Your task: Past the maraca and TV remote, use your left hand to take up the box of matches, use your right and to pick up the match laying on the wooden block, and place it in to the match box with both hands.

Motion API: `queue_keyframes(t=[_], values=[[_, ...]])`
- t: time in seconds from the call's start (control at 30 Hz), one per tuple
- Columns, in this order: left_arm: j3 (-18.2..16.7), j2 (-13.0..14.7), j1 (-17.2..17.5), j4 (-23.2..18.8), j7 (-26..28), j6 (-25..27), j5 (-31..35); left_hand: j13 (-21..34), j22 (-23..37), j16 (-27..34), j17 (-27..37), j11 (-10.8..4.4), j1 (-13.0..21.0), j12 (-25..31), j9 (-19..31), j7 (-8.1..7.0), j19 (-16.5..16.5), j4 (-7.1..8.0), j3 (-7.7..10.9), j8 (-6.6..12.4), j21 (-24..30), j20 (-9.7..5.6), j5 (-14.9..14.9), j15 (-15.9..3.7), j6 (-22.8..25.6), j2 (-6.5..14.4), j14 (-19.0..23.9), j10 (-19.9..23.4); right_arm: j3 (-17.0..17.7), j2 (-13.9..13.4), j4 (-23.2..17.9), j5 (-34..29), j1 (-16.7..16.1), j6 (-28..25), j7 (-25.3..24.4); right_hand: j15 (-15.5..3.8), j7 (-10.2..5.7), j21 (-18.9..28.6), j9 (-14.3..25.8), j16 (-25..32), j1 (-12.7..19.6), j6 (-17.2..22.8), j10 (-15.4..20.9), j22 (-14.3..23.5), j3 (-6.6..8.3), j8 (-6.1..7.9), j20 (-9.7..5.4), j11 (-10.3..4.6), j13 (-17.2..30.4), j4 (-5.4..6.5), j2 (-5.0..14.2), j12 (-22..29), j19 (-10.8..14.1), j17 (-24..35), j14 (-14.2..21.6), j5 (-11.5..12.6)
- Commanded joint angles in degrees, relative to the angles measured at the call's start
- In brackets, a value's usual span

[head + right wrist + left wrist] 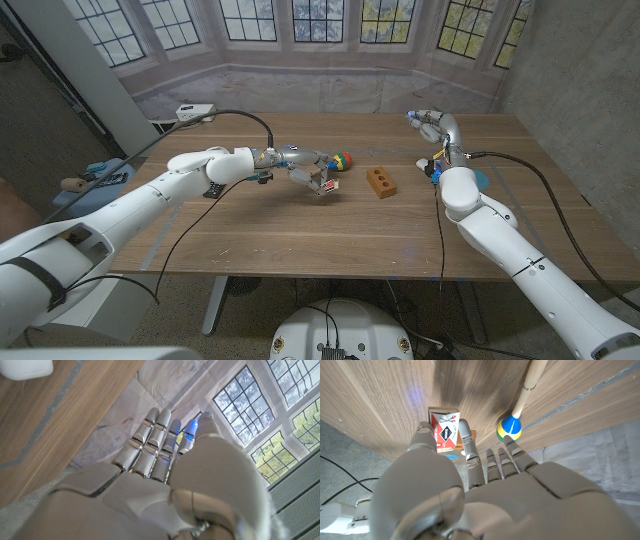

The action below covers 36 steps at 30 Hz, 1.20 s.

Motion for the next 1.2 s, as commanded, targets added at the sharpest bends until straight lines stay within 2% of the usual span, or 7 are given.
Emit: queue_keyframes(t=[0.03,0.33,1.2], values=[[-0.2,0.9,0.0,-0.6,-0.3,0.5,0.7,0.2,0.3,-0.1,0.2,0.17,1.2,-0.1,0.1,0.0,-0.2,-0.19,0.09,0.11,-0.2,0.07,0.3,-0.02,0.0,1.5,-0.1,-0.4,0.8,0.6,1.6,7.9,0.3,3.3,1.5,-6.59,-0.1,-0.2,0.2,-0.3,-0.6,-0.3,-0.1,0.1,-0.22,-0.33,-4.45,0.1,0.2,0.1,0.07,0.2,-0.2,0.0,-0.5,-0.1],[-0.2,1.7,-0.2,-0.3,0.5,-0.1,2.5,0.2,0.3,0.0,0.2,0.17,1.1,-0.1,0.1,-0.03,-0.2,-0.15,0.12,0.05,-0.2,0.16,0.3,-0.05,-0.3,1.5,-0.2,-0.4,0.9,1.8,3.3,12.1,0.8,5.5,2.1,-6.8,-0.21,-0.2,0.1,-0.2,-0.9,-0.4,-0.2,0.1,-0.3,-0.36,-4.42,0.09,0.1,0.1,0.04,0.2,-0.2,0.1,-0.5,-0.1],[1.3,1.5,-2.2,2.5,3.4,-3.0,6.8,0.2,0.3,0.0,0.2,-0.01,1.2,0.0,0.1,0.02,-0.3,-0.19,0.17,0.03,-0.1,0.08,0.3,-0.09,-0.4,1.5,-0.2,-0.5,1.0,2.9,6.7,19.6,2.1,8.5,3.7,-6.83,-0.12,-0.3,0.0,-0.2,-1.7,-0.8,-0.5,0.1,-0.33,-0.49,-4.45,0.18,-0.1,0.19,0.31,0.2,-0.4,0.1,-0.9,-0.2]])
